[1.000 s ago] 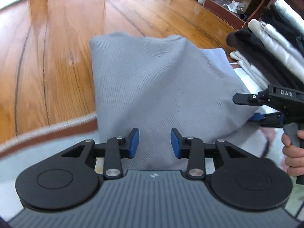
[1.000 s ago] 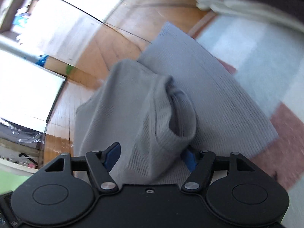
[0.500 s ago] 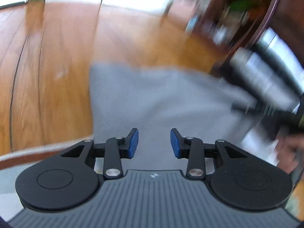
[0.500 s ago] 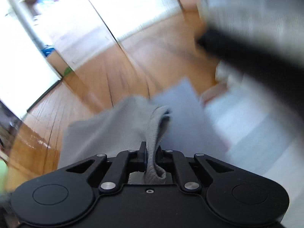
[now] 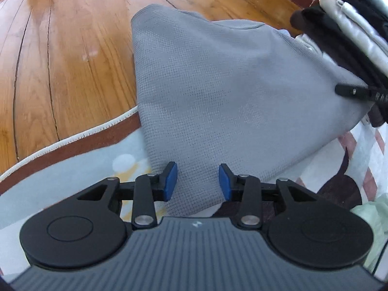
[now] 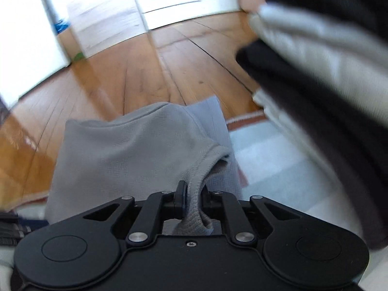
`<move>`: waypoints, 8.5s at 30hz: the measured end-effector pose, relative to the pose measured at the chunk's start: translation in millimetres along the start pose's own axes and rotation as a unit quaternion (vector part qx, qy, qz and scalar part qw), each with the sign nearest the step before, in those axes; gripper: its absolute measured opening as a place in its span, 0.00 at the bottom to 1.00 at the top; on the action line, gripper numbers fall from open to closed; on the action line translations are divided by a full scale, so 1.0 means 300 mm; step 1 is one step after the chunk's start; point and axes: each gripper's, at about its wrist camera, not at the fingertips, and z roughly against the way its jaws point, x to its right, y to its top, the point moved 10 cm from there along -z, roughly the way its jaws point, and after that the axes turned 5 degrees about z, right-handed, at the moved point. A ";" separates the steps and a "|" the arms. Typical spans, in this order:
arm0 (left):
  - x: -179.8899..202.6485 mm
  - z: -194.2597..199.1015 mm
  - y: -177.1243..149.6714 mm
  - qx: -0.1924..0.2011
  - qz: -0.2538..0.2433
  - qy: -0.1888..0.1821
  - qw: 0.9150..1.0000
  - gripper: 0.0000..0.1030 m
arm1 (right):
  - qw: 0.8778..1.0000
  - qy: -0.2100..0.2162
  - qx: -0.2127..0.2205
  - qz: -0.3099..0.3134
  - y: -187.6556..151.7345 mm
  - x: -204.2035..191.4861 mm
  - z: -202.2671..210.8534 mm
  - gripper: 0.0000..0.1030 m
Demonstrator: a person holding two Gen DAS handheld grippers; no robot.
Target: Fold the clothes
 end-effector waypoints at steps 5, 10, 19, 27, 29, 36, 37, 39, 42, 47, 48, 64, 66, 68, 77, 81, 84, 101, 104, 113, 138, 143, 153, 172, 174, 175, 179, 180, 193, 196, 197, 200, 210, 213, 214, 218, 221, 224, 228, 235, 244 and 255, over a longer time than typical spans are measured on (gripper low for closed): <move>-0.007 0.008 -0.012 -0.004 -0.003 0.006 1.000 0.38 | 0.998 -0.036 -0.012 0.046 0.003 0.037 -0.003 0.18; -0.006 0.034 -0.044 -0.024 -0.041 0.062 0.997 0.53 | 0.999 -0.034 0.007 0.011 0.026 0.087 0.054 0.28; -0.007 0.060 -0.043 -0.015 -0.047 0.065 0.997 0.59 | 0.989 0.102 -0.006 0.105 -0.088 -0.098 0.010 0.47; 0.003 0.171 0.105 0.101 -0.059 0.022 0.993 0.63 | 0.982 0.144 0.038 0.116 0.166 -0.112 0.039 0.55; -0.018 0.150 0.179 0.116 -0.051 0.023 0.992 0.63 | 0.977 0.166 0.054 0.120 0.281 -0.130 0.018 0.58; -0.066 0.021 0.378 0.115 -0.025 0.029 0.993 0.60 | 0.980 0.193 -0.005 0.048 0.531 -0.097 -0.337 0.58; -0.061 0.004 0.387 0.115 -0.028 0.032 0.992 0.58 | 0.981 0.193 -0.005 0.030 0.531 -0.090 -0.363 0.58; -0.061 -0.028 0.407 0.114 -0.027 0.035 0.993 0.54 | 0.981 0.193 -0.006 -0.007 0.532 -0.076 -0.417 0.58; -0.072 -0.068 0.428 0.112 -0.006 0.014 0.994 0.47 | 0.976 0.219 -0.001 0.016 0.505 -0.125 -0.449 0.27; -0.109 -0.154 0.465 0.094 -0.015 0.062 0.994 0.39 | 0.978 0.177 0.109 0.028 0.547 -0.120 -0.299 0.07; -0.118 -0.179 0.474 0.088 -0.013 0.074 0.993 0.39 | 0.976 0.170 0.132 0.018 0.558 -0.108 -0.260 0.06; -0.144 -0.170 0.495 0.120 0.014 0.112 0.986 0.48 | 0.987 0.118 0.071 0.084 0.511 -0.179 -0.329 0.37; -0.165 -0.186 0.486 0.117 0.018 0.123 0.985 0.53 | 0.982 0.146 0.046 0.115 0.467 -0.237 -0.355 0.40; -0.188 -0.169 0.486 0.124 0.034 0.135 0.982 0.56 | 0.983 0.115 0.009 0.140 0.433 -0.257 -0.427 0.41; -0.138 -0.031 0.374 0.121 0.044 0.066 0.989 0.55 | 0.976 0.035 0.061 0.205 0.397 -0.300 -0.312 0.54; -0.044 -0.076 0.296 0.089 0.056 0.018 0.994 0.56 | 0.975 0.129 0.030 0.179 0.266 -0.439 -0.259 0.55; -0.002 -0.098 0.234 0.076 0.049 0.033 0.995 0.57 | 0.968 0.114 0.016 0.221 0.176 -0.533 -0.284 0.55; -0.110 0.069 -0.062 0.035 0.140 0.088 0.986 0.65 | 0.993 0.111 -0.014 -0.046 -0.067 0.012 -0.078 0.70; -0.072 0.120 -0.003 0.088 0.130 0.057 0.986 0.52 | 0.987 0.126 -0.013 -0.097 -0.079 0.046 -0.074 0.70; 0.185 0.041 0.080 0.106 0.069 -0.091 0.988 0.50 | 0.953 0.188 0.002 -0.237 -0.064 0.042 -0.112 0.77; -0.267 0.151 0.126 0.102 0.373 -0.261 0.884 0.53 | 0.951 0.275 0.054 0.129 0.255 -0.713 -0.018 0.20; -0.205 0.129 0.107 0.096 0.306 -0.264 0.910 0.53 | 0.950 0.258 0.009 0.175 0.132 -0.765 -0.151 0.20; -0.077 0.099 0.159 0.105 0.245 -0.332 0.905 0.61 | 0.927 0.309 0.045 0.208 0.188 -0.735 -0.020 0.20; -0.075 -0.066 0.088 0.045 0.185 -0.185 0.964 0.15 | 0.929 0.189 0.104 0.300 0.046 -0.710 0.066 0.59; -0.074 -0.059 0.089 0.044 0.185 -0.184 0.964 0.15 | 0.925 0.169 0.081 0.330 -0.026 -0.664 0.055 0.58; -0.070 -0.062 0.087 0.045 0.181 -0.183 0.965 0.15 | 0.925 0.149 0.078 0.340 -0.035 -0.650 0.041 0.57; -0.048 -0.072 0.090 0.051 0.170 -0.177 0.968 0.16 | 0.927 0.100 0.068 0.356 -0.050 -0.611 0.005 0.44; -0.044 -0.072 0.091 0.052 0.169 -0.175 0.969 0.16 | 0.930 0.111 0.069 0.343 -0.040 -0.615 0.008 0.38; -0.118 -0.041 0.064 0.052 0.164 -0.127 0.977 0.14 | 0.905 0.060 0.037 0.419 -0.105 -0.633 -0.008 0.09; -0.125 -0.025 0.069 0.055 0.132 -0.092 0.986 0.13 | 0.907 0.095 0.022 0.410 -0.101 -0.636 0.027 0.13; -0.124 -0.021 0.066 0.051 0.130 -0.098 0.985 0.12 | 0.907 0.107 0.017 0.407 -0.100 -0.637 0.040 0.14; -0.133 -0.021 0.052 0.032 0.175 -0.140 0.974 0.12 | 0.910 0.159 0.023 0.382 -0.065 -0.653 0.104 0.17; -0.124 0.043 0.072 0.054 0.158 -0.137 0.976 0.12 | 0.911 0.273 -0.001 0.309 -0.046 -0.870 0.025 0.43; -0.072 0.100 0.092 0.078 0.128 -0.172 0.974 0.12 | 0.910 0.257 0.026 0.323 -0.085 -0.913 0.034 0.43; -0.046 0.113 0.094 0.080 0.113 -0.188 0.972 0.12 | 0.911 0.256 0.033 0.322 -0.090 -0.917 0.039 0.43; 0.027 0.036 0.017 -0.009 0.021 -0.138 0.990 0.13 | 0.901 0.277 0.037 0.331 -0.099 -0.911 0.057 0.43; 0.003 0.021 0.001 -0.010 0.017 -0.110 0.994 0.13 | 0.885 0.345 0.004 0.314 -0.110 -0.899 0.087 0.42; -0.054 0.021 -0.002 -0.015 0.027 -0.068 0.997 0.18 | 0.890 0.366 -0.006 0.270 -0.065 -0.836 0.105 0.40; -0.073 0.037 0.016 -0.002 0.039 -0.080 0.996 0.18 | 0.928 0.342 0.009 0.148 0.102 -0.663 0.046 0.51; -0.037 0.151 0.242 0.182 -0.014 -0.049 0.982 0.36 | 0.951 0.304 -0.038 -0.051 0.286 -0.439 -0.218 0.64; 0.029 -0.129 0.347 0.133 0.110 -0.186 0.967 0.42 | 0.942 0.333 0.027 -0.043 0.418 -0.462 -0.205 0.54; 0.270 -0.001 0.322 0.212 -0.072 -0.138 0.965 0.11 | 0.940 0.339 0.012 -0.028 0.528 -0.447 -0.176 0.20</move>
